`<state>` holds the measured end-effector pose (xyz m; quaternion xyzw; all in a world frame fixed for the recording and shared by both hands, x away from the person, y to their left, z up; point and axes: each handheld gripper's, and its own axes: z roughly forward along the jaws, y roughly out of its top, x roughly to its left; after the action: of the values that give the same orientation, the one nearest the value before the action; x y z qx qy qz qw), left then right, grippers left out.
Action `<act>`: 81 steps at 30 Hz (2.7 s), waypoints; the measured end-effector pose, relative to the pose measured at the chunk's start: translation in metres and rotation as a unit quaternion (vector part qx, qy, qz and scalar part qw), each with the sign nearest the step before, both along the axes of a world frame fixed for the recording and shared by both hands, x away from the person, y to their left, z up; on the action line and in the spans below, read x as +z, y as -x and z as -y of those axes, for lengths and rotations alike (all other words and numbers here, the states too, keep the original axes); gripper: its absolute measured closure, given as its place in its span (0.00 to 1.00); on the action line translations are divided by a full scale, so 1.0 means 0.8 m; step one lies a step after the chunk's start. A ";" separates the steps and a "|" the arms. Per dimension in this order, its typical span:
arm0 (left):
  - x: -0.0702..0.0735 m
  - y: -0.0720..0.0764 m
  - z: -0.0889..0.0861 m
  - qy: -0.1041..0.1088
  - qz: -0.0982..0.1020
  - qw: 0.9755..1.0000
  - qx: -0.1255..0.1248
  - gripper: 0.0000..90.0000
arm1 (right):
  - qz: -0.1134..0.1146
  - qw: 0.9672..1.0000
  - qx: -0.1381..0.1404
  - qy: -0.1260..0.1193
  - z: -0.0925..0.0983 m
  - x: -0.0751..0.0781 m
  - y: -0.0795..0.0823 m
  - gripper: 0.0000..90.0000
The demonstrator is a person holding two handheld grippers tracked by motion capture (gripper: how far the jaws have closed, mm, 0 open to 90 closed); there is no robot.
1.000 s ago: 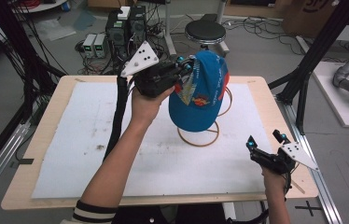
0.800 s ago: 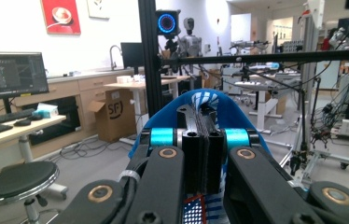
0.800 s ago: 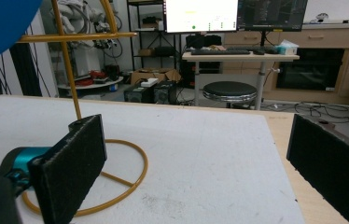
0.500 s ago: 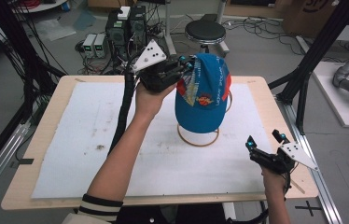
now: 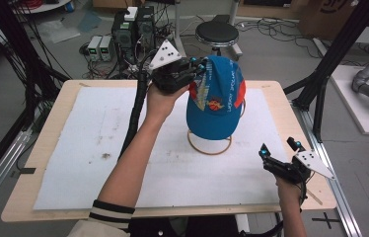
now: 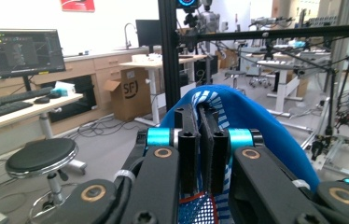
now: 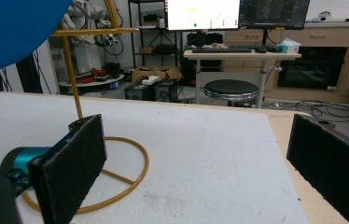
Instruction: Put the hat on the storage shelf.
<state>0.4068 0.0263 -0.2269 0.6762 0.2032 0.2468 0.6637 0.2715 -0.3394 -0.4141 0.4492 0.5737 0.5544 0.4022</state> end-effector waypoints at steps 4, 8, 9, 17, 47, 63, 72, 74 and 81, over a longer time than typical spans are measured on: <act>-0.003 -0.004 0.003 -0.003 -0.007 1.000 0.004 0.94 | 0.000 1.000 0.000 -0.001 0.000 0.000 0.000 0.05; -0.006 -0.008 0.007 -0.012 -0.011 1.000 0.013 0.94 | 0.000 1.000 0.001 0.000 0.000 0.000 -0.001 0.05; -0.007 -0.010 0.008 -0.013 -0.013 1.000 0.016 0.93 | -0.001 1.000 0.001 0.000 0.000 0.000 0.000 0.05; -0.010 -0.018 0.016 -0.031 -0.025 0.999 0.035 0.80 | -0.002 1.000 0.000 -0.002 0.000 -0.001 -0.001 0.05; -0.008 -0.017 -0.032 -0.002 -0.046 0.995 0.091 0.20 | -0.001 1.000 0.002 -0.002 -0.001 0.000 -0.001 0.05; -0.029 0.012 -0.087 -0.004 -0.044 0.993 0.112 0.18 | -0.002 1.000 0.006 0.000 -0.006 0.000 -0.001 0.05; -0.039 0.039 -0.119 0.001 -0.037 0.992 0.122 0.18 | -0.001 1.000 0.008 0.002 -0.008 0.000 -0.002 0.05; -0.041 0.049 -0.127 0.001 -0.032 0.992 0.121 0.18 | 0.003 1.000 0.011 0.003 -0.009 0.000 -0.002 0.05; -0.048 0.072 -0.152 0.005 -0.026 0.991 0.129 0.18 | 0.006 1.000 0.013 0.003 -0.010 0.001 -0.002 0.05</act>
<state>0.3489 0.1479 -0.2653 0.6473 0.3075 0.3114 0.6241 0.2732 -0.3314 -0.4132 0.4372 0.5789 0.5603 0.3997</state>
